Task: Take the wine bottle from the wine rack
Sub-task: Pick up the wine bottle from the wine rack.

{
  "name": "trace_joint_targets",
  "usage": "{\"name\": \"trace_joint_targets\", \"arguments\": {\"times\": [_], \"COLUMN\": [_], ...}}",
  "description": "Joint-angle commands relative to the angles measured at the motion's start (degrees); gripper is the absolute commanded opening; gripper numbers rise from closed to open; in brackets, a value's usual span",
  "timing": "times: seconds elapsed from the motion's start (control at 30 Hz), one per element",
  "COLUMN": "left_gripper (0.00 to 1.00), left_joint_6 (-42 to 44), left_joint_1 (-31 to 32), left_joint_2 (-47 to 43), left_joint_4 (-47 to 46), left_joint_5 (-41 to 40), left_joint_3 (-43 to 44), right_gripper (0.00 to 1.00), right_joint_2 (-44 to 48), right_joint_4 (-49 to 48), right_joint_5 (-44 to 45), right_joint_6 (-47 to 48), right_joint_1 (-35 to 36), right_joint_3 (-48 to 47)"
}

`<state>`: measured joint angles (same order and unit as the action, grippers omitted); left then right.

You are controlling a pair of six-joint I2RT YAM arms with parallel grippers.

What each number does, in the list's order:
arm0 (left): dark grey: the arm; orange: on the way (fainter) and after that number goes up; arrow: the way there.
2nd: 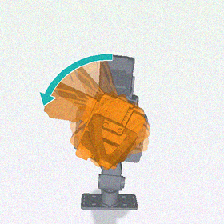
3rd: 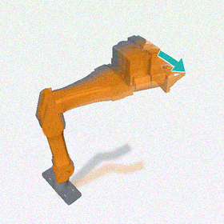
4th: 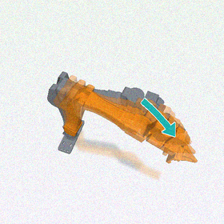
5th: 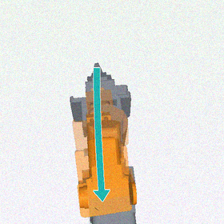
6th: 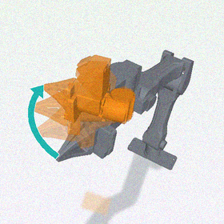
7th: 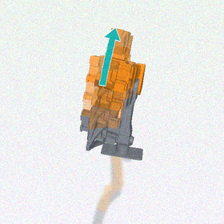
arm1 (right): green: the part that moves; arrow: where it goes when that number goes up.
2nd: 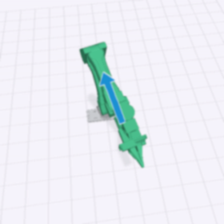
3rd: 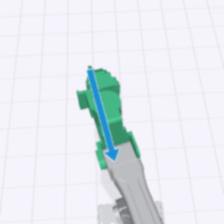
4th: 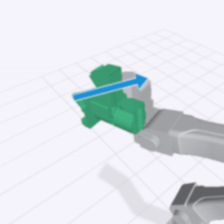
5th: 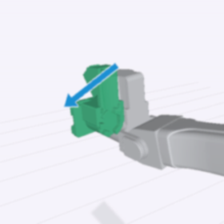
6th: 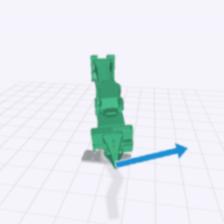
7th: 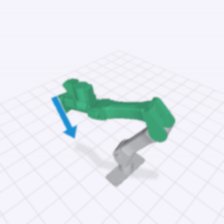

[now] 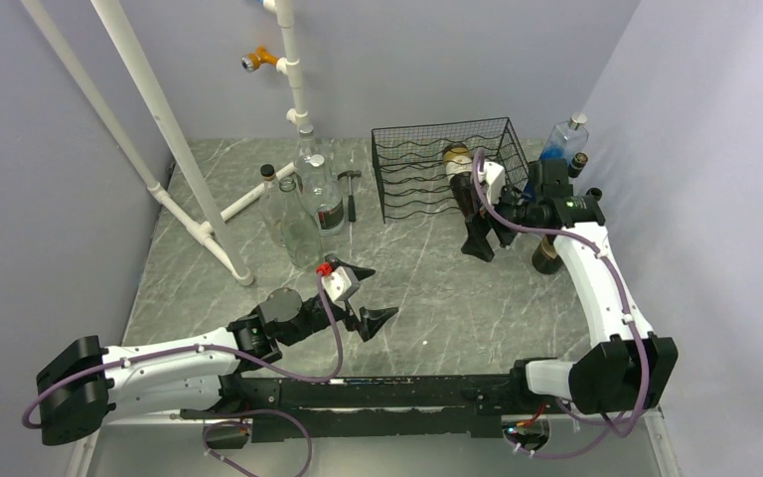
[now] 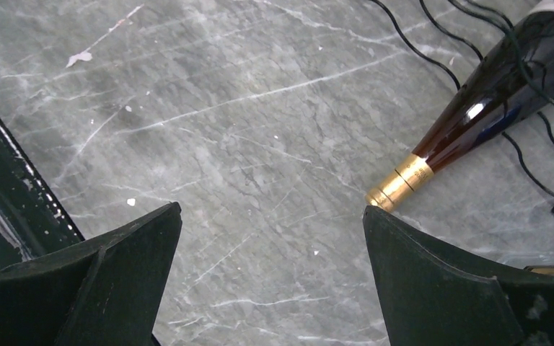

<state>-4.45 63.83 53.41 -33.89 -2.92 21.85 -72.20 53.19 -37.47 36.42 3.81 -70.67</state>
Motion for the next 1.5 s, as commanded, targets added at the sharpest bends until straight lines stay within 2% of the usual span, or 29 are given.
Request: {"name": "trace_joint_targets", "arguments": {"times": [0.0,0.23,0.8,1.2,1.47], "left_gripper": [0.99,0.99,0.99,1.00,0.99], "left_joint_6": [-1.7,-2.4,-3.4,-3.9,-4.1], "left_joint_1": [-0.2,-0.3,-0.3,-0.3,-0.4], "left_joint_2": [-1.1,-0.8,-0.6,0.2,0.6], "left_joint_4": [-1.4,-2.0,-3.0,-2.4,-2.4], "left_joint_5": [-0.8,-0.9,-2.0,-3.3,-3.3], "left_joint_3": [-0.5,-0.7,-1.9,-1.8,-1.8], "right_gripper": [1.00,1.00,1.00,1.00,1.00], "right_joint_2": [0.6,2.2,-1.2,-4.7,-6.6], "right_joint_4": [-7.7,-18.1,-32.3,-36.7,-40.4], "right_joint_5": [3.5,7.9,15.7,19.0,24.5], "right_joint_6": [-4.0,-9.3,-18.1,-21.4,-25.4], "right_joint_1": [0.4,0.4,0.3,0.3,0.3], "right_joint_3": [3.2,10.2,18.7,20.1,20.4]}}
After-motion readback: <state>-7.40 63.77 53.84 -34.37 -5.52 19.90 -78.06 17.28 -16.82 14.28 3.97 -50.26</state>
